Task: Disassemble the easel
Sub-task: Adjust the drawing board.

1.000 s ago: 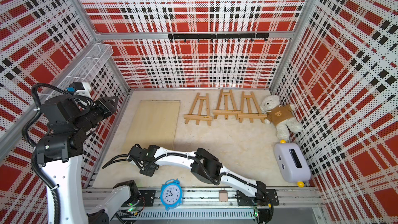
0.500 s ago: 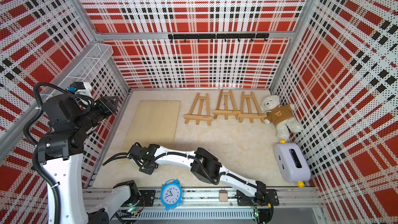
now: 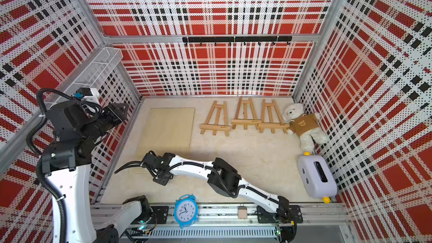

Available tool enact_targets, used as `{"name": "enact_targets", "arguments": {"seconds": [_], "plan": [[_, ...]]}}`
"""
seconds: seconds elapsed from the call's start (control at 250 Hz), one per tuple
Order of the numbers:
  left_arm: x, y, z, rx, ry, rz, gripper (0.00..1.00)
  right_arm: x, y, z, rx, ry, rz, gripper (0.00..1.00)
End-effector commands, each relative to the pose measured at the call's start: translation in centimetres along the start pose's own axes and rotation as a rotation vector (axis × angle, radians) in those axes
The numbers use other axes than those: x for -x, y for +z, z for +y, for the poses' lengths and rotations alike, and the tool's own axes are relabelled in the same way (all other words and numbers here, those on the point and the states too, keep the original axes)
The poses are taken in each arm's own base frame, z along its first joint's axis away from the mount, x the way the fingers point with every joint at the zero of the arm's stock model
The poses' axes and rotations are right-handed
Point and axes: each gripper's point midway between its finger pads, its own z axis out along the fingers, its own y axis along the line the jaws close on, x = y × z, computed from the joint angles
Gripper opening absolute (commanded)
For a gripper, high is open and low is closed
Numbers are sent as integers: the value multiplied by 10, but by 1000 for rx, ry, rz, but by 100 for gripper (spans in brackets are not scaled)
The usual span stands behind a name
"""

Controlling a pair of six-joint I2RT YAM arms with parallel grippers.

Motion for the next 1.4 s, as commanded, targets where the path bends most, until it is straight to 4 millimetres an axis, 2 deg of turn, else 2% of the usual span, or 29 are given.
{"name": "enact_targets", "arguments": {"seconds": [0.0,0.132,0.192,0.268,0.368,0.464,0.632,0.768,0.912,0.988,1.197,1.397], "plan": [[-1,2,8,32,37,7,33,-12,10,-2,66,-11,-1,21],[-23,10,30,110,62,91,33,12,-37,20,211,-43,-192,29],[-32,11,41,151,71,122,33,22,-62,17,233,-8,-278,29],[-44,13,55,206,104,168,32,29,-91,0,211,50,-352,29],[-64,16,74,272,139,247,31,26,-121,-30,121,127,-406,25],[-89,23,90,311,148,324,31,13,-142,-72,-22,245,-419,21],[-142,39,120,391,174,491,31,-39,-169,-159,-331,521,-384,22],[-171,52,145,441,154,574,31,-69,-193,-200,-400,664,-408,23],[-175,63,172,493,80,582,31,-89,-197,-219,-412,698,-361,23],[-175,67,193,538,22,585,32,-93,-189,-219,-397,676,-308,23],[-188,90,247,606,-129,666,32,-96,-149,-209,-327,638,-178,23],[-203,112,287,668,-166,727,31,-101,-139,-207,-319,620,-153,23]]}}
